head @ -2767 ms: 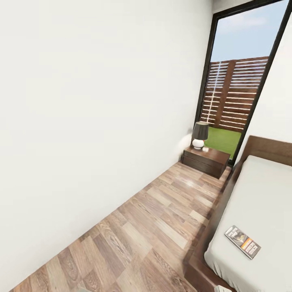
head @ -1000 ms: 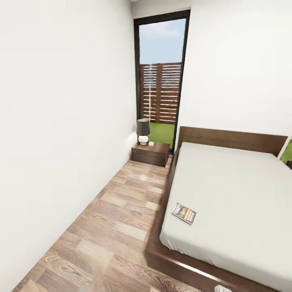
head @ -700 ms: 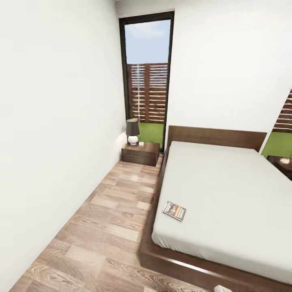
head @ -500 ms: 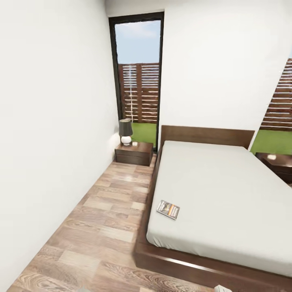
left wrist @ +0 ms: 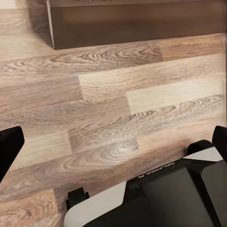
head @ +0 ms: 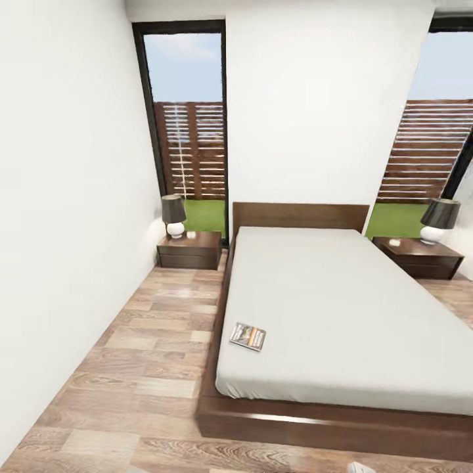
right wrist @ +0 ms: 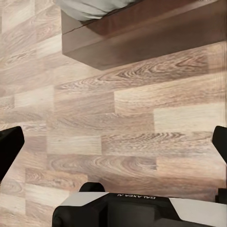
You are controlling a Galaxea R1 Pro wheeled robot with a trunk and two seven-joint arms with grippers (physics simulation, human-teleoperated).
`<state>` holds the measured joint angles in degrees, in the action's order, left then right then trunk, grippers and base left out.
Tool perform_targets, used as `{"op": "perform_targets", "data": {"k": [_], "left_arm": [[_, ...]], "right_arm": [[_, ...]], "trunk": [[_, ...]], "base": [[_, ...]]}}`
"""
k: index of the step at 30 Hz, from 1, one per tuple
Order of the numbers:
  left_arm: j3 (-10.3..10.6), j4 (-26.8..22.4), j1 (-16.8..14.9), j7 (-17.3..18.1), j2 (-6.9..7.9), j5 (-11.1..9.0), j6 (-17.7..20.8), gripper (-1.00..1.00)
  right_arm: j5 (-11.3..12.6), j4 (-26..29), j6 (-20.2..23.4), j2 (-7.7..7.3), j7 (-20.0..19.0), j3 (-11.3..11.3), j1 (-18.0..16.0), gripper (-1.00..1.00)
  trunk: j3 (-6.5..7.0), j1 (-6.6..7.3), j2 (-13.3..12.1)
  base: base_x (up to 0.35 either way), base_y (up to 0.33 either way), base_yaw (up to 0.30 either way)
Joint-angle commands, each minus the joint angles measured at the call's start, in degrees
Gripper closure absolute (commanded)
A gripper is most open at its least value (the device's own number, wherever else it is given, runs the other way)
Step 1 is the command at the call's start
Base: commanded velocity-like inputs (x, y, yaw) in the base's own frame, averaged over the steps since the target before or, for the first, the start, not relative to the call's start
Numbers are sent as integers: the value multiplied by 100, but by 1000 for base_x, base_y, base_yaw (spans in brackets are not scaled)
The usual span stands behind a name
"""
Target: In the bedroom, move the book from the bed onto either nightstand, and place the two sandals side by side next to the bed.
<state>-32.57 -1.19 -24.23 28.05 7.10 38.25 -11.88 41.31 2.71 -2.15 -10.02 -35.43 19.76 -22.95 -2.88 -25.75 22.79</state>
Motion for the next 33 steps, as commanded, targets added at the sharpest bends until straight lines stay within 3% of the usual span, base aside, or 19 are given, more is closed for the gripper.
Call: {"op": "perform_targets", "data": {"k": [1, 18, 33], "left_arm": [[-47, 0, -3, 15, 2, 60, -25, -100], [-47, 1, -3, 15, 2, 60, -25, -100], [-47, 0, -3, 15, 2, 60, -25, -100]], "right_arm": [[35, -8, -22, 0, -17, 50, -7, -100], [35, -8, -22, 0, -17, 53, -7, -100], [43, -8, -22, 8, -17, 63, -7, -100]], "trunk": [[-13, -4, 13], [-13, -4, 13], [-13, -4, 13]], "base": [[0, 0, -300], [0, 0, -288], [0, 0, -20]]}}
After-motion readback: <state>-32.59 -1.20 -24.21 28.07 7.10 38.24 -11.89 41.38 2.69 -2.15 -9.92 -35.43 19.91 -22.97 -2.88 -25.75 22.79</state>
